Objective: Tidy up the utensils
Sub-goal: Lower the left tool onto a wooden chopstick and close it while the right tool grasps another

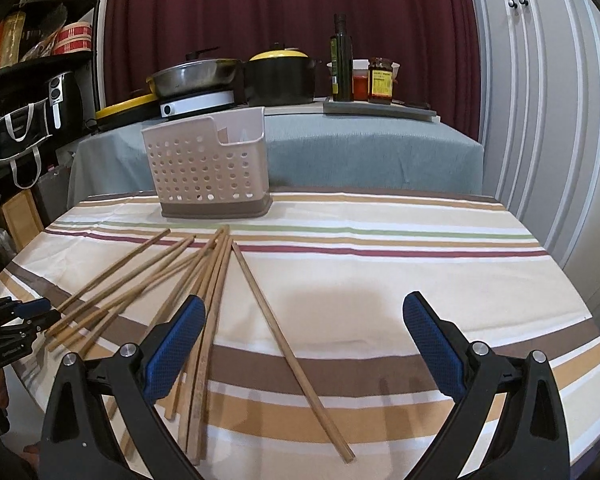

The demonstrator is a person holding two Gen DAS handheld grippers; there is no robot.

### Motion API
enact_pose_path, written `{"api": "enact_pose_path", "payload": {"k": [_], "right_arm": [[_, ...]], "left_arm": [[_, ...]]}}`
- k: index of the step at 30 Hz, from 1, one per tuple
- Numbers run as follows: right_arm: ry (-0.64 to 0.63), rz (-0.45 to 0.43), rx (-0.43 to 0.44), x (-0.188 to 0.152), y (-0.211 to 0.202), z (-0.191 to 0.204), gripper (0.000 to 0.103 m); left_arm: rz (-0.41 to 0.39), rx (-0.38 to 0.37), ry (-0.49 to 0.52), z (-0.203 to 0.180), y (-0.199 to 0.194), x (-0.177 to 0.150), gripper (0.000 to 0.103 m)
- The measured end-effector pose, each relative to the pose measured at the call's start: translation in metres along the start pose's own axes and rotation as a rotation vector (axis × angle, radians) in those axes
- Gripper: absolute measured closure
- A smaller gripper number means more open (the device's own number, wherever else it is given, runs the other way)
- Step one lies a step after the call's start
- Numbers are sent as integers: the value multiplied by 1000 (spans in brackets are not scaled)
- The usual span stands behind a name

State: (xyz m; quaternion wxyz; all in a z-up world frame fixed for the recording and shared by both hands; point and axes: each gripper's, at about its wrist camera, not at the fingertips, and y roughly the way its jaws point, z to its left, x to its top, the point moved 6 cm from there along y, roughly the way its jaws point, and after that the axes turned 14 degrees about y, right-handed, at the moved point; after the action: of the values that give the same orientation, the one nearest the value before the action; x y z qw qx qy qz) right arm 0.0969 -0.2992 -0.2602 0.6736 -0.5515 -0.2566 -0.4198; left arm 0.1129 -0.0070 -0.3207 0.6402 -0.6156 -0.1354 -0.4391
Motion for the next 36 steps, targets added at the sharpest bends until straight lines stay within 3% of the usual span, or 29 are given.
{"api": "enact_pose_path", "payload": {"k": [3, 8, 10, 12, 16, 20, 36], "right_arm": [[10, 5, 7, -4, 0, -6, 7], [23, 32, 21, -15, 4, -17, 9], [26, 52, 31, -22, 6, -19, 21], [22, 80, 36, -29, 8, -21, 49], [29, 102, 56, -41, 8, -27, 51], [25, 110, 72, -51, 5, -31, 60], [-43, 20, 76, -65, -11, -29, 92]], "left_arm": [[-9, -21, 9, -3, 0, 0, 88], [-13, -47, -4, -5, 0, 0, 94], [-13, -43, -2, -6, 0, 1, 94], [-13, -44, -2, -6, 0, 1, 94], [-14, -44, -7, -5, 1, 1, 94], [-14, -42, -8, -6, 1, 1, 94], [-22, -39, -11, -4, 1, 1, 94]]}}
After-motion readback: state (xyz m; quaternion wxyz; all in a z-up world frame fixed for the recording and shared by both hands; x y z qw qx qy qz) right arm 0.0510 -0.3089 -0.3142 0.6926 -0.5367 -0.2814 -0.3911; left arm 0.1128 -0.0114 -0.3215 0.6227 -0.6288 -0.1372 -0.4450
